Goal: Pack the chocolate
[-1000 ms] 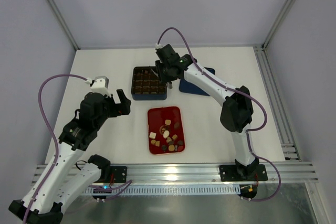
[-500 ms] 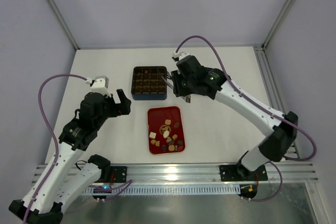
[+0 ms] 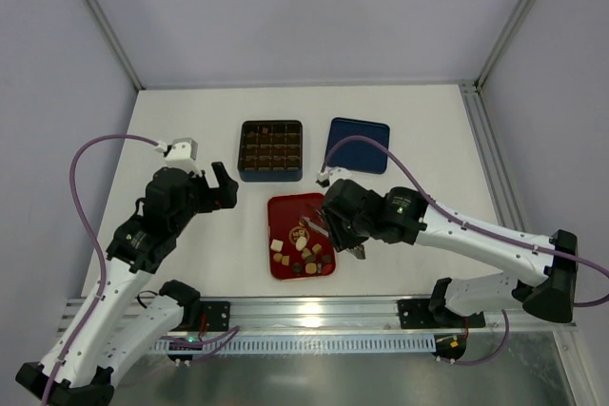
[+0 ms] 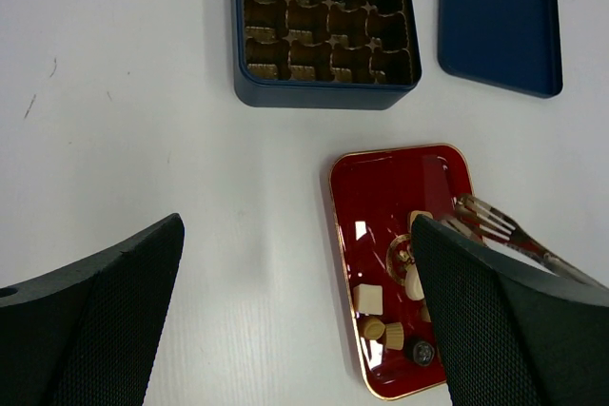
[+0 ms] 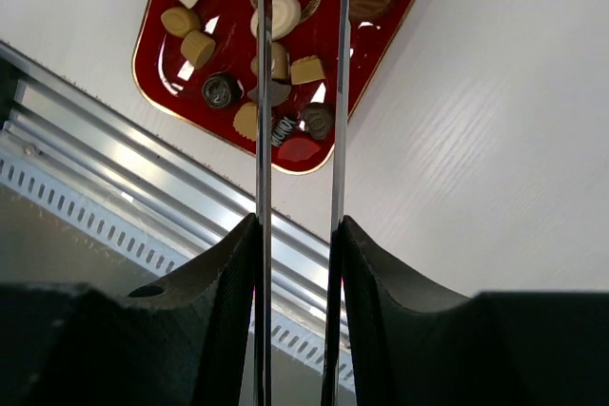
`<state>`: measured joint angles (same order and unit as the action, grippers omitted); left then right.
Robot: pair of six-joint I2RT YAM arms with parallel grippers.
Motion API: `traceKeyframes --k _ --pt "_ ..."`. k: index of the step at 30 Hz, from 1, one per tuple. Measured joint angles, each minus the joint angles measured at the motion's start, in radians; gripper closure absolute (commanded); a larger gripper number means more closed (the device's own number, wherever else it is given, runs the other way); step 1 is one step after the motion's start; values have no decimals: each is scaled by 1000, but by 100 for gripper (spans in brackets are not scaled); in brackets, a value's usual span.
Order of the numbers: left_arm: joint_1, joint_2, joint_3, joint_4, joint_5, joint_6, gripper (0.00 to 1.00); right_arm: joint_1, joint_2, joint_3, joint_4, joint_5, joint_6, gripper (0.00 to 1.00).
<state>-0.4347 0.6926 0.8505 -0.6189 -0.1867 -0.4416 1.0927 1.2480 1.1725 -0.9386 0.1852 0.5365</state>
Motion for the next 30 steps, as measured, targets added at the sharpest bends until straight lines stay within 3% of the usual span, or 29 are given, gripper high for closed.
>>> traceKeyframes --k 10,30 --pt "0 -3 0 0 4 0 0 113 28 -24 82 -67 -13 59" --pt "0 -8 0 0 4 0 0 124 101 -31 131 -137 -90 56"
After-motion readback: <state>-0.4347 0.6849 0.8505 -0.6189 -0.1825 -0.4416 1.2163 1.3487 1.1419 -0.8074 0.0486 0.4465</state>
